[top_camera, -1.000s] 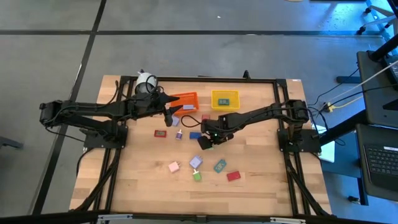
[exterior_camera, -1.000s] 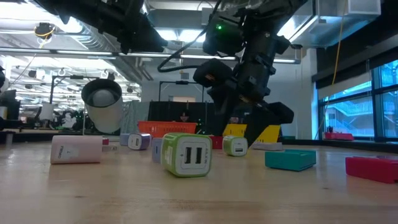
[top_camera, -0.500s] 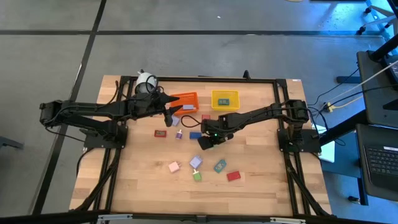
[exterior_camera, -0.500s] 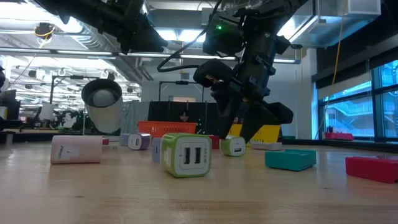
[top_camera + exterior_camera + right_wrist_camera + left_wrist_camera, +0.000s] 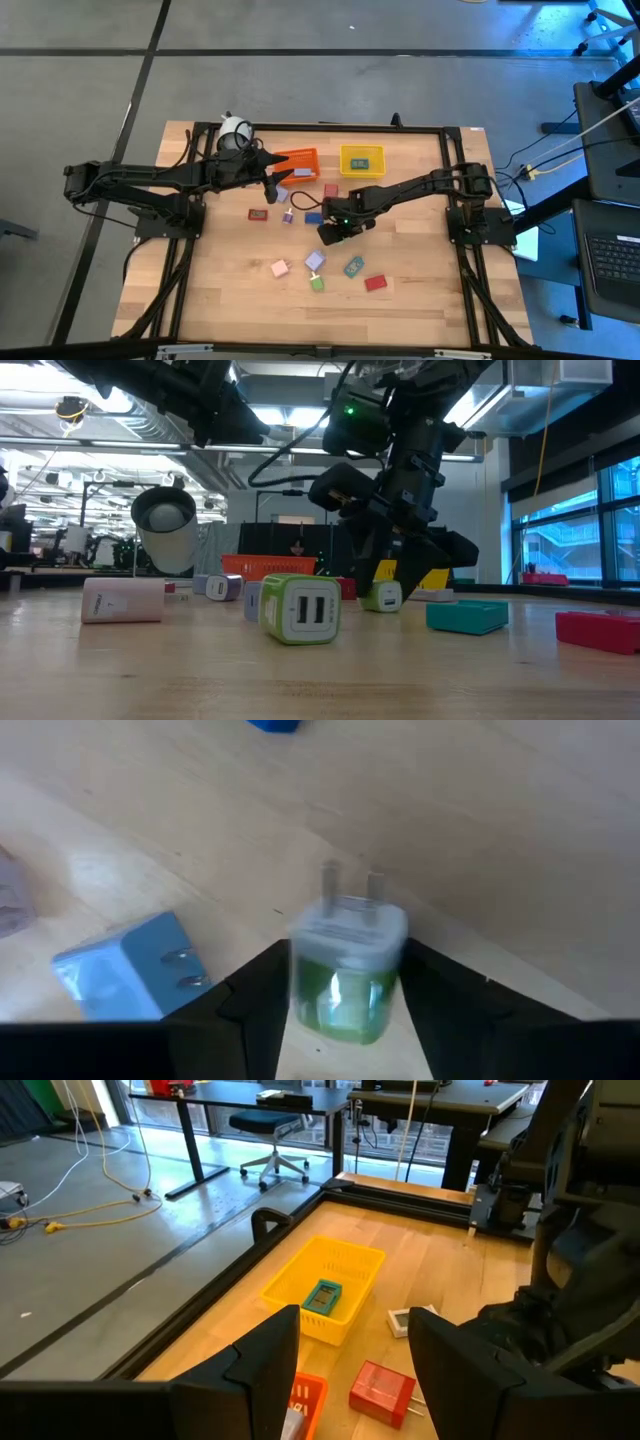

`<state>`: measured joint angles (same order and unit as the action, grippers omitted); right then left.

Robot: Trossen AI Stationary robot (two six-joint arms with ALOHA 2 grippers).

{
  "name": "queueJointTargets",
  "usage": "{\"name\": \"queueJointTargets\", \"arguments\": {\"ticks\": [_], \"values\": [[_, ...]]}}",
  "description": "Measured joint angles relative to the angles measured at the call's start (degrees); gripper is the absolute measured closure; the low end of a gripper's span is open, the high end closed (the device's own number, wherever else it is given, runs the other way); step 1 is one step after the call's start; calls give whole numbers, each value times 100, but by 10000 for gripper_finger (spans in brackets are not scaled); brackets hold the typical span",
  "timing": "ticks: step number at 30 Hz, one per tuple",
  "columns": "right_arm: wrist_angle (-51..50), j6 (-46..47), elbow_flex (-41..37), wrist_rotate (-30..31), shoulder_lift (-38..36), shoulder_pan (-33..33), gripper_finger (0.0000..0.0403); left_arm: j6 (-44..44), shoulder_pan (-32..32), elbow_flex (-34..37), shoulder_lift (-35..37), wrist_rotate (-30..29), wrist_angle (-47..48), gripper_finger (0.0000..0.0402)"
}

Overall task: Pick & Place Office items
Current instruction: Put the top green charger adapter into the orange bin

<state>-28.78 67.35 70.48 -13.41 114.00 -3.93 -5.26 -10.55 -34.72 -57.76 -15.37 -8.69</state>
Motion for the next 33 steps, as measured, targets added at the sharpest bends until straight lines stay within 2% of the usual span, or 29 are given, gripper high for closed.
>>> {"name": "queueJointTargets", "arguments": {"ticks": [9,17,33], "values": [[-72,-122,140,29,33,-1,249,0,0,0,0,-1,83,217],[17,-413,186,87,19,-8,254,0,0,0,0,-1,101,217],[182,-1006,203,1088,-533,126,256,-151,0,0,0,-1,122,217]]}}
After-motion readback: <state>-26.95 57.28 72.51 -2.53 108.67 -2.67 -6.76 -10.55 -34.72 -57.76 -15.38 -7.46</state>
